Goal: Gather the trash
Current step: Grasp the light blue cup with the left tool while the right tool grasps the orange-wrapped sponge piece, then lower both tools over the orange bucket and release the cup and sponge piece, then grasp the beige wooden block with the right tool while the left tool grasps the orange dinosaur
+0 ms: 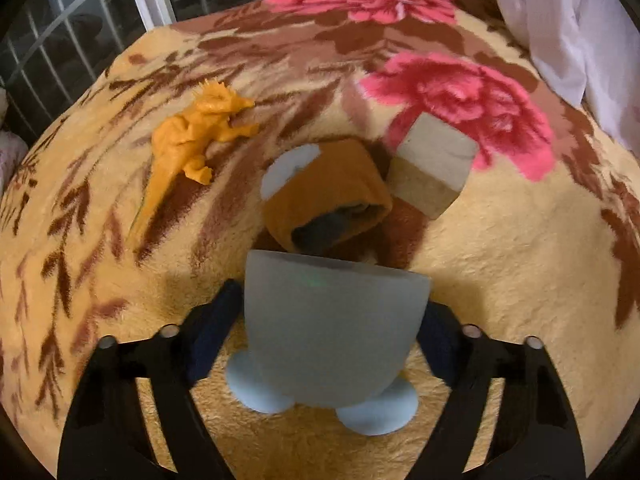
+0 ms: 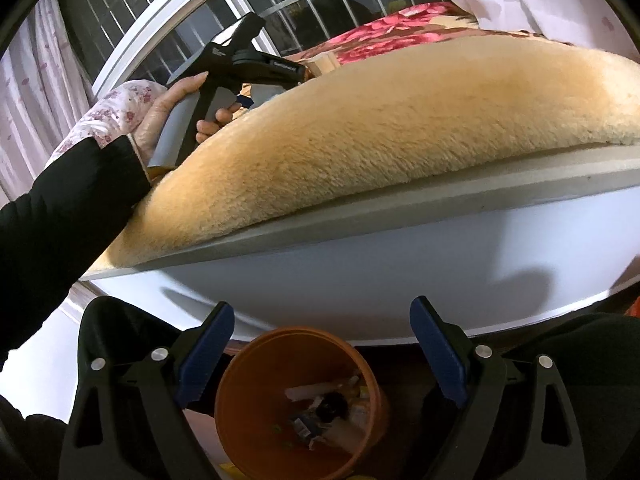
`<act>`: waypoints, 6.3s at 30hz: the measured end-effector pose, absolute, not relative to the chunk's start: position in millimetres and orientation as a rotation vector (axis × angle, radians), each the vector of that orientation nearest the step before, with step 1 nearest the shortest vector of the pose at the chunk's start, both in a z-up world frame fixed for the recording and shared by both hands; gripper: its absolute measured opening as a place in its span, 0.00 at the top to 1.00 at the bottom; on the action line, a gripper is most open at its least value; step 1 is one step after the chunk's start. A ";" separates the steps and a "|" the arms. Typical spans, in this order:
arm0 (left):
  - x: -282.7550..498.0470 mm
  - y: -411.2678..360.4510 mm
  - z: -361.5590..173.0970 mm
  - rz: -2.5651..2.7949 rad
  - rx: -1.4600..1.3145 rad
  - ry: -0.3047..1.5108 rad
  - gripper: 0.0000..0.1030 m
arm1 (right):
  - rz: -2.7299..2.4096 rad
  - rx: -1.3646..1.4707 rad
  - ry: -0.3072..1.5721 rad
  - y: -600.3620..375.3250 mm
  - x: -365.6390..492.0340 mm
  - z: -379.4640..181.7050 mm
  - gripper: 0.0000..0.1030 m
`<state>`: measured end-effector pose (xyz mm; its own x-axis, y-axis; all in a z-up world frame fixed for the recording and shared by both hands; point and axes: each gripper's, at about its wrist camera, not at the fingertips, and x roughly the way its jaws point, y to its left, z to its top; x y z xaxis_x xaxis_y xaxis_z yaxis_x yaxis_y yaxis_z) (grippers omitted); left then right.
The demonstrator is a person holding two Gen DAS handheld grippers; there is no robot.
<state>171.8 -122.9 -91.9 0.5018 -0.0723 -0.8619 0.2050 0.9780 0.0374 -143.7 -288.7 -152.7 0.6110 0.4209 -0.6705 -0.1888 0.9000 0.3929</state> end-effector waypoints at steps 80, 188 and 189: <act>-140.1 -15.3 -58.3 -0.157 0.057 0.701 0.44 | 0.563 0.103 0.879 -228.3 -151.9 -63.9 0.82; 200.5 -52.1 -46.3 -0.188 0.176 0.856 0.12 | 0.278 0.275 0.841 -307.4 109.4 -88.5 0.66; 208.0 -50.3 -48.4 -0.191 0.166 0.861 0.12 | 0.281 0.279 0.835 -307.7 109.3 -88.3 0.66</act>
